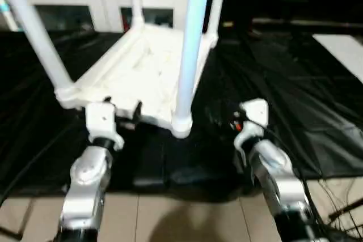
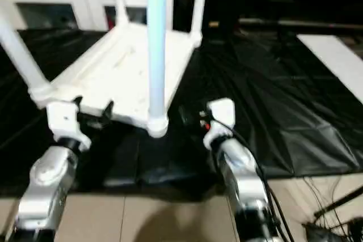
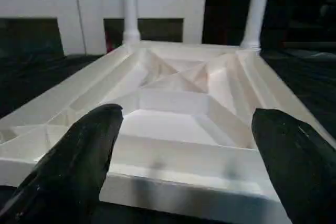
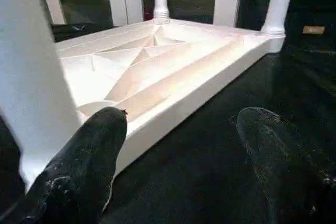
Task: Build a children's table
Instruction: Rotate table base
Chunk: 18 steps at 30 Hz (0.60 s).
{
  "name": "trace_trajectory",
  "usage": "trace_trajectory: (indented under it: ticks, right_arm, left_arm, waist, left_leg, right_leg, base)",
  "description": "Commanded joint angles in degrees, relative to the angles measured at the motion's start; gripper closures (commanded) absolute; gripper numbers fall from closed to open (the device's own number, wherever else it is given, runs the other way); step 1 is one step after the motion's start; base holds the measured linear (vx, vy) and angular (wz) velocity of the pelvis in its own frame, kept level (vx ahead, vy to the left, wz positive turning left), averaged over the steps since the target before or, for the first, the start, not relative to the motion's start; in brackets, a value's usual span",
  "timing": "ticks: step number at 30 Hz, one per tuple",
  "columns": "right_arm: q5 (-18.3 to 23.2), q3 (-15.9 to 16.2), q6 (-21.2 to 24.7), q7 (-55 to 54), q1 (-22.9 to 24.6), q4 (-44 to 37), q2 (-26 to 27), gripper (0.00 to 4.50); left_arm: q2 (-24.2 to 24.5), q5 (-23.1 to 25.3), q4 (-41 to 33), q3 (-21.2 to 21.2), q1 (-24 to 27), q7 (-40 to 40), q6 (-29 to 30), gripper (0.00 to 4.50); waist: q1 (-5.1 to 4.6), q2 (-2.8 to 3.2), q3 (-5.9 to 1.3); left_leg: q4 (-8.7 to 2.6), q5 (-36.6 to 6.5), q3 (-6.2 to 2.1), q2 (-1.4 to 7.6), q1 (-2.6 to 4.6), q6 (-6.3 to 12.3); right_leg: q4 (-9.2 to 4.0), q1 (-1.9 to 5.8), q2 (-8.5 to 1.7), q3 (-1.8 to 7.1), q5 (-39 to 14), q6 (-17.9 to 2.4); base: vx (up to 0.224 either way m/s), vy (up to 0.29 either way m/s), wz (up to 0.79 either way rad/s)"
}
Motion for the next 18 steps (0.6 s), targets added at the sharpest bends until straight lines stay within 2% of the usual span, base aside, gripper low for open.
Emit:
trace_trajectory:
  ticks: [1,2,3,4,5,6,7,8,9,10,11,12,13,14,15,16,17,18]
  right_arm:
    - [-0.2,0.5,0.4,-0.1,-0.3,-0.4,-0.5,0.71]
    - [-0.2,0.5,0.5,-0.1,-0.2,-0.5,-0.5,0.71]
    - [-0.2,0.5,0.5,-0.2,-0.2,-0.6,-0.6,0.71]
    - [-0.3,0.6,0.6,-0.1,-0.1,-0.7,-0.9,0.71]
    - [-0.3,0.6,0.6,-0.1,0.0,-0.8,-1.0,0.71]
    - [-0.4,0.5,0.6,0.1,0.0,-0.7,-1.3,0.71]
    - [-0.4,0.4,0.6,0.2,0.0,-0.7,-1.4,0.71]
    - [-0.5,0.3,0.6,0.2,-0.1,-0.7,-1.4,0.71]
    - [-0.6,0.3,0.6,0.2,-0.1,-0.7,-1.5,0.71]
    - [-1.3,0.6,0.4,0.4,0.0,-0.6,-2.0,0.71]
    - [-1.3,0.6,0.3,0.4,0.1,-0.5,-2.1,0.71]
    - [-1.4,0.6,0.3,0.4,0.1,-0.4,-2.2,0.71]
    - [-1.4,0.7,0.3,0.3,0.2,-0.5,-2.2,0.71]
    - [-1.4,0.7,0.3,0.3,0.2,-0.5,-2.2,0.71]
    - [-1.4,0.8,0.3,0.3,0.3,-0.6,-2.3,0.71]
    - [-1.7,1.1,0.4,0.2,0.5,-1.1,-2.7,0.71]
    - [-1.7,1.1,0.4,0.2,0.5,-1.2,-2.8,0.71]
    - [-1.8,1.1,0.4,0.1,0.5,-1.2,-3.0,0.71]
  left_arm:
    - [0.0,-0.6,0.9,0.0,0.0,-0.2,0.2,0.07]
    - [0.0,-0.7,1.0,-0.1,0.0,-0.3,0.2,0.07]
    - [0.0,-0.7,1.0,-0.1,0.0,-0.3,0.2,0.07]
    - [-0.2,-0.6,1.2,-0.3,-0.1,-0.4,0.1,0.07]
    - [-0.2,-0.5,1.2,-0.3,-0.1,-0.4,0.1,0.07]
    - [-0.3,-0.5,1.3,-0.5,-0.2,-0.4,0.0,0.07]
    - [-0.4,-0.5,1.3,-0.6,-0.2,-0.4,0.1,0.07]
    - [-0.4,-0.5,1.3,-0.7,-0.3,-0.4,0.1,0.07]
    - [-0.4,-0.6,1.3,-0.7,-0.3,-0.4,0.1,0.07]
    - [-0.4,-0.5,1.2,-0.8,0.0,-0.3,0.0,0.07]
    - [-0.4,-0.4,1.2,-0.9,0.1,-0.3,-0.1,0.07]
    - [-0.4,-0.4,1.2,-0.9,0.2,-0.4,-0.1,0.07]
    - [-0.4,-0.7,1.1,-0.8,0.4,-0.6,-0.1,0.07]
    - [-0.4,-0.7,1.1,-0.8,0.4,-0.6,-0.1,0.07]
    - [-0.5,-1.3,0.8,-0.7,0.6,-1.2,-0.3,0.07]
    - [0.2,-1.4,0.9,-1.0,0.9,-2.3,-0.1,0.07]
    - [0.3,-1.3,1.1,-1.1,0.8,-2.5,-0.1,0.07]
    - [0.9,-1.2,1.7,-1.5,0.8,-3.5,-0.5,0.07]
  waist:
    - [0.03,0.77,-4.36]
    - [0.03,0.71,-4.55]
    - [0.13,0.70,-4.89]
    - [-0.01,0.85,-5.11]
    - [-0.16,0.80,-5.19]
    - [-0.36,0.65,-5.31]
    - [-1.78,1.04,-5.66]
    - [-2.84,0.99,-6.19]
    - [-3.68,0.53,-5.59]
    - [-3.12,-1.10,-5.06]
    - [-1.93,-2.87,-4.66]
    - [1.49,-3.31,-4.33]
    - [1.58,-3.54,-4.08]
    - [1.53,-3.49,-4.12]
    - [1.48,-2.43,-3.89]
    - [1.38,0.16,-4.21]
    - [0.93,1.96,-4.73]
    - [0.11,3.51,-4.20]
  left_leg:
    - [-4.47,-11.7,-0.54,1.97,0.11,7.52]
    - [-4.18,-8.8,-0.52,1.65,-0.04,8.78]
    - [-3.53,-3.5,-0.53,1.10,0.19,11.41]
    - [-3.02,1.2,-1.01,0.95,0.93,14.68]
    - [-2.79,3.5,-1.37,0.99,1.48,16.70]
    - [-2.52,6.0,-1.88,1.16,2.37,18.85]
    - [-1.37,15.7,-5.72,3.65,7.63,27.11]
    - [-0.63,20.1,-8.12,5.36,10.91,30.12]
    - [-1.10,24.1,-11.40,8.33,12.56,34.50]
    - [0.06,19.2,-8.93,3.95,8.15,29.91]
    - [2.18,13.1,-4.83,-1.68,1.96,24.23]
    - [9.57,-5.1,-2.88,-6.07,-5.95,16.78]
    - [11.95,-2.5,-4.43,-3.47,-9.08,9.60]
    - [11.31,0.3,-4.49,-3.26,-10.10,7.23]
    - [8.09,8.4,-4.75,-2.47,-9.84,4.80]
    - [2.07,18.4,-4.98,-1.08,-8.35,6.32]
    - [0.41,23.9,-5.40,-0.10,-6.55,8.24]
    - [-0.73,21.7,-7.53,2.44,-4.06,12.17]
  right_leg:
    - [-3.41,3.40,-2.19,1.79,-9.6,-14.4]
    - [-3.06,3.70,-1.96,1.71,-6.5,-14.6]
    - [-2.28,3.90,-1.48,1.59,-0.9,-14.8]
    - [-1.29,3.63,-0.93,1.33,4.0,-14.5]
    - [-0.74,3.32,-0.64,1.11,5.7,-14.1]
    - [-0.11,2.78,-0.29,0.86,7.1,-13.5]
    - [3.22,-2.49,0.07,-0.16,6.2,-8.9]
    - [4.96,-6.18,-0.40,-0.31,2.4,-5.7]
    - [7.48,-10.45,-2.54,0.96,-6.1,0.1]
    - [4.70,-7.86,-4.53,3.62,-2.0,0.7]
    - [1.95,-1.42,-4.56,5.77,1.1,0.9]
    - [-2.62,7.08,-9.81,14.11,2.3,-5.8]
    - [-1.03,7.80,-9.67,12.60,12.3,-11.7]
    - [0.02,8.43,-8.54,10.83,19.5,-12.4]
    - [0.53,6.90,-6.63,7.19,29.5,-12.4]
    - [1.56,5.06,-2.81,2.74,31.7,-10.4]
    - [2.79,4.36,-1.21,0.94,30.7,-8.2]
    - [5.08,1.09,1.11,-1.05,21.4,-5.2]
  base:
    - [0.141,0.017,0.01]
    - [0.141,0.017,0.01]
    - [0.150,0.019,0.04]
    - [0.166,0.016,0.09]
    - [0.166,0.016,0.09]
    - [0.180,0.004,0.13]
    - [0.160,-0.032,0.12]
    - [0.160,-0.032,0.12]
    - [0.124,-0.081,-0.08]
    - [0.041,-0.090,-0.25]
    - [0.041,-0.090,-0.25]
    - [0.071,-0.020,0.06]
    - [0.157,0.012,0.14]
    - [0.157,0.012,0.14]
    - [0.156,-0.025,-0.12]
    - [0.000,0.000,0.00]
    - [0.000,0.000,0.00]
    - [-0.076,0.034,-0.18]
